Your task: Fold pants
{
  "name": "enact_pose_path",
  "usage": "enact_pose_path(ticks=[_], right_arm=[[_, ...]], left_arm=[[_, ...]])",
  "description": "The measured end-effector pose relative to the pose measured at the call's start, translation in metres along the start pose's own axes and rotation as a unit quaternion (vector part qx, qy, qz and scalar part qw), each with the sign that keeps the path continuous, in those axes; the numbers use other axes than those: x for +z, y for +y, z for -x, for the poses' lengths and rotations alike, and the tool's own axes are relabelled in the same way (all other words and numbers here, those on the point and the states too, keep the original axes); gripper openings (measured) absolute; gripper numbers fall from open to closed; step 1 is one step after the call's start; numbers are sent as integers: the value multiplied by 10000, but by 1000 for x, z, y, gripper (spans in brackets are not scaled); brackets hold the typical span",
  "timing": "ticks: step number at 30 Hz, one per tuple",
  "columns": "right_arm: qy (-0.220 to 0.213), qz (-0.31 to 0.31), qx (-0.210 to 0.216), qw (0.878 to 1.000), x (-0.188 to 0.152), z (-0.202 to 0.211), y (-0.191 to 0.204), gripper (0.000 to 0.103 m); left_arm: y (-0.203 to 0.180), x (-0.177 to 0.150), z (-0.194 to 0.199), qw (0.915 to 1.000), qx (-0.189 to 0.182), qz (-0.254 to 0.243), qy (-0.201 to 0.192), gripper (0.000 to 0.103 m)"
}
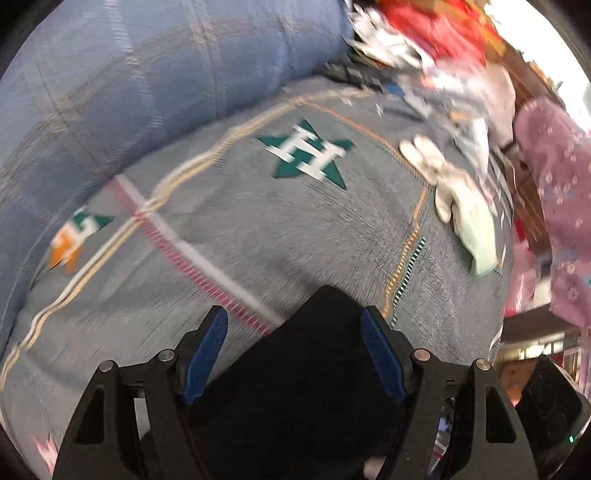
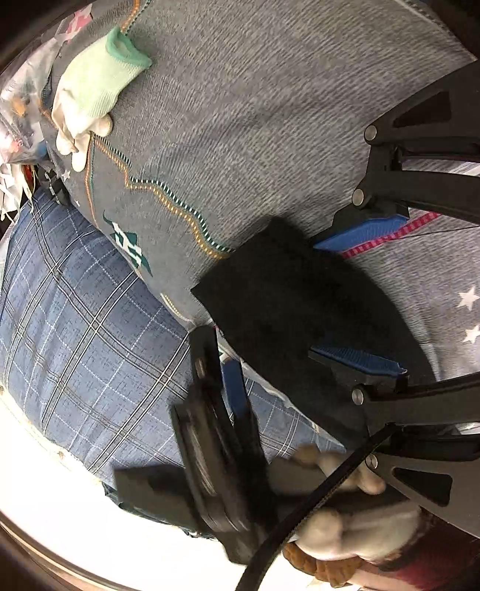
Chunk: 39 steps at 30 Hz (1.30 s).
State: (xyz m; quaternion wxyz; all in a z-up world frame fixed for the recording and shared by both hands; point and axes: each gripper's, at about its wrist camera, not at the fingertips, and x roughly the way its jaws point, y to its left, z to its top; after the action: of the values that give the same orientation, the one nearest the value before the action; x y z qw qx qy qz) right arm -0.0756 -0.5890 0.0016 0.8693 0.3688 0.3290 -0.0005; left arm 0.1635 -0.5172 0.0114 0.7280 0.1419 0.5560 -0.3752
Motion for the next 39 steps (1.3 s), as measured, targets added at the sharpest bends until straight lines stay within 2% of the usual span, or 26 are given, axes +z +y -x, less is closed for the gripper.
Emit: enact_pose_path(ticks=[3, 4, 6, 7, 8, 10, 16, 20, 23, 28, 32, 35, 39], right_arm=[[-122, 16, 124, 9998, -1, -2, 2, 64], [-137, 37, 124, 9998, -1, -3, 2, 64], [-134, 64, 51, 9999, -1, -2, 4, 54], [-82, 36, -9, 10000, 0, -4, 3, 32], [-30, -21, -17, 10000, 0, -5, 2, 25], [-31, -179, 99, 9998, 1, -1, -2, 19], [-290, 501, 245, 9980, -2, 25, 40, 14], [-277, 947, 411, 9943, -6, 41, 79, 14], [-299, 1509, 433, 9872, -15, 51, 117, 14], [-32, 2523, 634, 9656, -50, 49, 194, 14], [240, 3170, 687, 9456, -85, 34, 238, 14], [487, 3682, 696, 9259, -117, 16, 269, 13], [872, 4242, 584, 8995, -157, -18, 295, 13]], left_arm=[[-9, 7, -19, 9993, 63, -180, 319, 74], [-15, 7, -20, 9987, 185, -351, 308, 74], [-26, 5, -20, 9976, 250, -559, 336, 47], [-29, 4, -17, 9970, 312, -640, 314, 21], [-32, 1, -13, 9964, 339, -716, 313, 11], [-35, -7, 3, 9966, 308, -754, 132, 9], [-23, -39, 80, 9970, 60, -349, -683, 8], [-7, -71, 139, 9922, -29, -52, -1248, 8], [11, -96, 177, 9861, -190, 258, -1633, 8], [58, -156, 227, 9689, -382, 955, -2251, 8], [101, -209, 249, 9488, -528, 1668, -2631, 8], [134, -254, 253, 9304, -604, 2221, -2854, 8], [171, -307, 242, 9118, -607, 2785, -2956, 8]])
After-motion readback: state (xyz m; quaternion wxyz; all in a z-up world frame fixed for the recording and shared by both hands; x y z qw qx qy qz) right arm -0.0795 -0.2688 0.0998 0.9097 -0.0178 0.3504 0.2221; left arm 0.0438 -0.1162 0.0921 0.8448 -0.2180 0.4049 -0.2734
